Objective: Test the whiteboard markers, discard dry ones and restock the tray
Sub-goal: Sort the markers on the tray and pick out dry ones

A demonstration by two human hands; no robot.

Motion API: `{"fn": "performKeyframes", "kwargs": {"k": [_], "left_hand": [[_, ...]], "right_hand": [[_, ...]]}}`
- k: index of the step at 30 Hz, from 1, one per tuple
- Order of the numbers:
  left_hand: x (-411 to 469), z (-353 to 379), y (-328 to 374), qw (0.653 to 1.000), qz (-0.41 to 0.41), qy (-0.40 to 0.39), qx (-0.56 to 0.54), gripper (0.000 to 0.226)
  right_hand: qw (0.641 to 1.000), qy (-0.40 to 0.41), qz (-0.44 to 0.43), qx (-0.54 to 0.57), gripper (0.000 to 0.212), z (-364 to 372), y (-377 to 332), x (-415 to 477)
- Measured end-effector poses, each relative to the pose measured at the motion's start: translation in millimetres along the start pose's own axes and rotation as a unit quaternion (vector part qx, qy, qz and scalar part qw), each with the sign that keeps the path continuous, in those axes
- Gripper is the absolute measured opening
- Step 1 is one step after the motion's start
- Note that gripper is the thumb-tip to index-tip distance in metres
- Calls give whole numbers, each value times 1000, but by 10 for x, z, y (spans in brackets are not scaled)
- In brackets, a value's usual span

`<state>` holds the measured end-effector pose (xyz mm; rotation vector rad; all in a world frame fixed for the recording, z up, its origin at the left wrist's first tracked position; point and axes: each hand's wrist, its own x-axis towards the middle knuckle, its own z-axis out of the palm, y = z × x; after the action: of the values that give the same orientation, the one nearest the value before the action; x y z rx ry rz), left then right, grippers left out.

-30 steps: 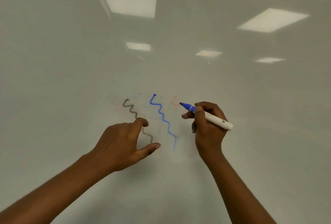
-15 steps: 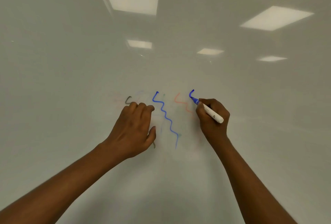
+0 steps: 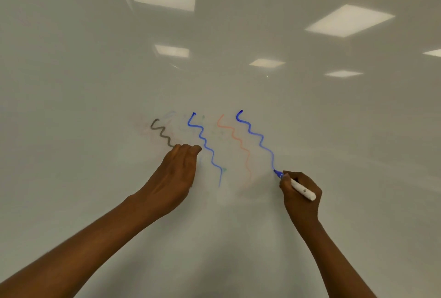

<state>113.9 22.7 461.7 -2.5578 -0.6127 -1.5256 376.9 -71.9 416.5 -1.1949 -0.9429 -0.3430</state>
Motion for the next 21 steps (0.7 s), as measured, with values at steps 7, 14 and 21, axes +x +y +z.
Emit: {"fn": "performKeyframes", "kwargs": {"k": [7,14,21], "left_hand": [[-96,152,60,989,-87,-88,-81,39],[-189,5,227,997,45,21,-53,34],[-233,-95,349,996,23,21,-88,26]], "right_hand": [[979,-104,121,125,16,10,-590,-146],[933,-156,190,263,21,102,-1160,-421],[932,-186,193,245,18,242,-1251,-530]]}}
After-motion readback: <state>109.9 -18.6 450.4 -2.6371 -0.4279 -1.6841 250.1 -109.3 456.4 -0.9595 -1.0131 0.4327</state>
